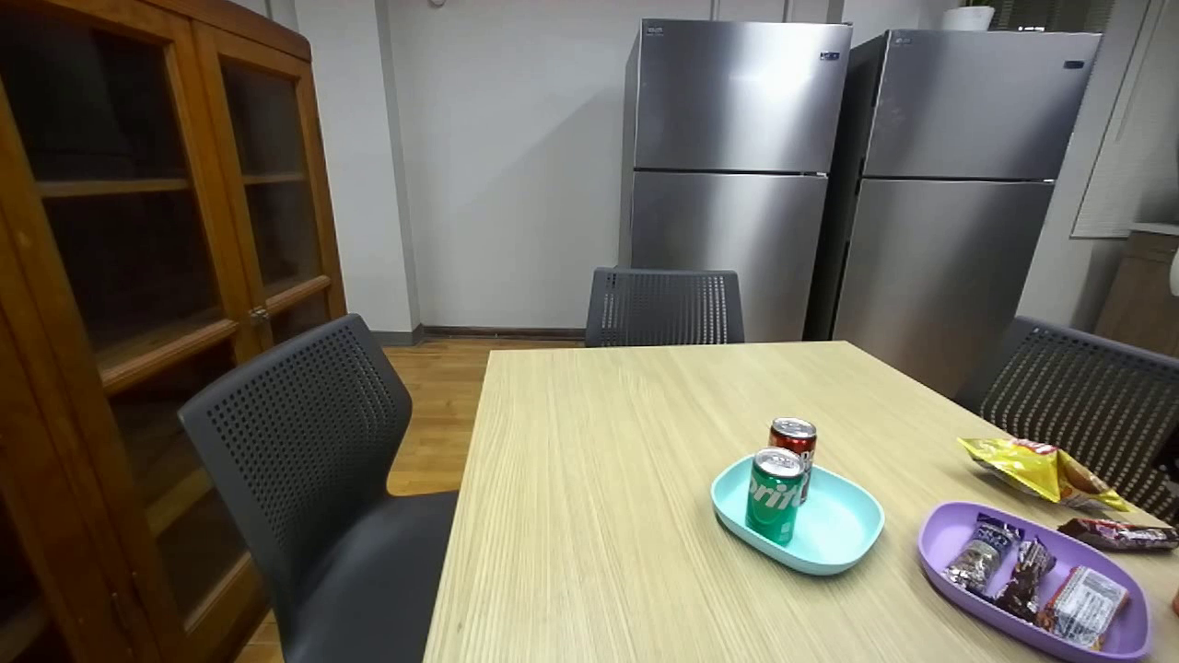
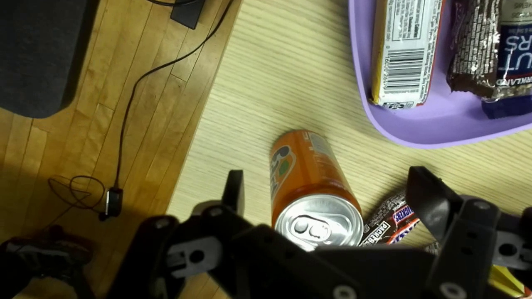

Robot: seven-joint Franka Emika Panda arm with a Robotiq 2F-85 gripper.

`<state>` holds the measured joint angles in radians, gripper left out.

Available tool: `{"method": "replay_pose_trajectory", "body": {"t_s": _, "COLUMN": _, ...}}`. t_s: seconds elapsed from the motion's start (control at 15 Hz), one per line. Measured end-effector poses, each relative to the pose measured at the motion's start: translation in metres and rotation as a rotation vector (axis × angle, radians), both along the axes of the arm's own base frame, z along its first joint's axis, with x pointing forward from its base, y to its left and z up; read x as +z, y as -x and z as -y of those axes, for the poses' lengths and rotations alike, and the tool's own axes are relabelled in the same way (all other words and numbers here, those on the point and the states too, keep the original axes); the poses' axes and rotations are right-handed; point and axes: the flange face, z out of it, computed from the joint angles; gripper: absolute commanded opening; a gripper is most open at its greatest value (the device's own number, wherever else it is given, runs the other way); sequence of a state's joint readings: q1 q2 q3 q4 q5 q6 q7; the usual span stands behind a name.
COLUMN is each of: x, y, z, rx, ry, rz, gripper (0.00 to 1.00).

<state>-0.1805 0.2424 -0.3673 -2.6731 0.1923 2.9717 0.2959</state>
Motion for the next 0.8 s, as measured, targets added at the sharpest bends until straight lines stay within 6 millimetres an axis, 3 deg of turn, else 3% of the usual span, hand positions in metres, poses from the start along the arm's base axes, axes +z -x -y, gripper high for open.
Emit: {"method": "replay_pose_trajectory", "body": {"t_s": 0.8, "x": -0.022, "y": -0.020, "z": 0.021, "rx": -0.009, "ry": 0.012, "rz": -0.017, "gripper": 1.00}}
